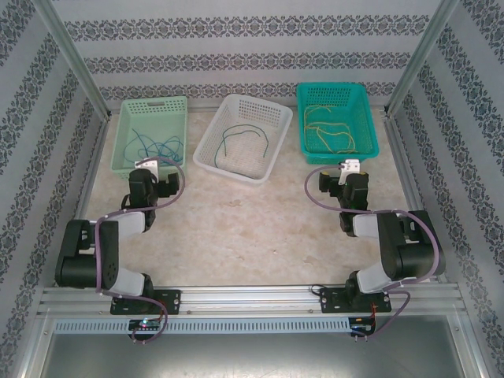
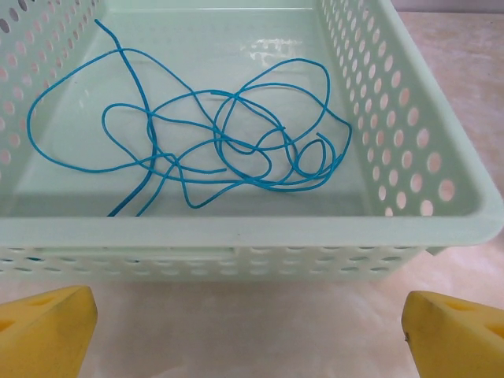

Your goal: Untangle the cables

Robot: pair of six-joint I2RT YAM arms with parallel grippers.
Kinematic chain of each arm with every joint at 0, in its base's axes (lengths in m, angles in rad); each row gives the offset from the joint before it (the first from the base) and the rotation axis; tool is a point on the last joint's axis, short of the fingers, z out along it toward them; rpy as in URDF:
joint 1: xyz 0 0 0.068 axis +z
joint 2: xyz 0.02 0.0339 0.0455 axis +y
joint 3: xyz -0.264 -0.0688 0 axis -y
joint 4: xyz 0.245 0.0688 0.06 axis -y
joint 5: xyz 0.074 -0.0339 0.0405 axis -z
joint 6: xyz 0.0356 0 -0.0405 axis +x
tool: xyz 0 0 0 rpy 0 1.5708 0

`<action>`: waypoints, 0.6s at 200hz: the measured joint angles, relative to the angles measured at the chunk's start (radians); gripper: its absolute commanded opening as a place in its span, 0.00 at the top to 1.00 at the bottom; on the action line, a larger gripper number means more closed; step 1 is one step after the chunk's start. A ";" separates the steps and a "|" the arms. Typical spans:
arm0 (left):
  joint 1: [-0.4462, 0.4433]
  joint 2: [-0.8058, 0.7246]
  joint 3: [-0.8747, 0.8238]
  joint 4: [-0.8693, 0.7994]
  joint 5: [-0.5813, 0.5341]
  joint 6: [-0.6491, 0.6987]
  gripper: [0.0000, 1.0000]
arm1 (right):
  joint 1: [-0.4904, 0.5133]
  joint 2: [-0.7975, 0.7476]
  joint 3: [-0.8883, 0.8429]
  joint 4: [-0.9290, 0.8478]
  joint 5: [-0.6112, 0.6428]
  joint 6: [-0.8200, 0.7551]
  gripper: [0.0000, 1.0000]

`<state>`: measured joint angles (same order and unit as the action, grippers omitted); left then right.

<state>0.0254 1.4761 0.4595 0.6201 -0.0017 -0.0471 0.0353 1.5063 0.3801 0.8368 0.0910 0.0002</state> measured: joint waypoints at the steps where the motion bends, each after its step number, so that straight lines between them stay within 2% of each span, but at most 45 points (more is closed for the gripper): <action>1: 0.000 0.003 -0.001 0.004 0.000 0.000 0.00 | 0.000 0.000 0.000 0.002 -0.001 0.000 0.02; 28: 0.000 0.084 -0.044 0.079 0.012 0.015 0.00 | 0.000 0.000 0.000 0.019 -0.017 0.000 0.02; 120: 0.000 0.087 -0.051 0.159 0.027 0.022 0.00 | 0.000 0.000 0.000 0.028 -0.029 0.000 0.02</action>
<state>0.0250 1.5627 0.4080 0.7795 0.0254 -0.0250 0.0349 1.5066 0.3801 0.8650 0.0620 0.0006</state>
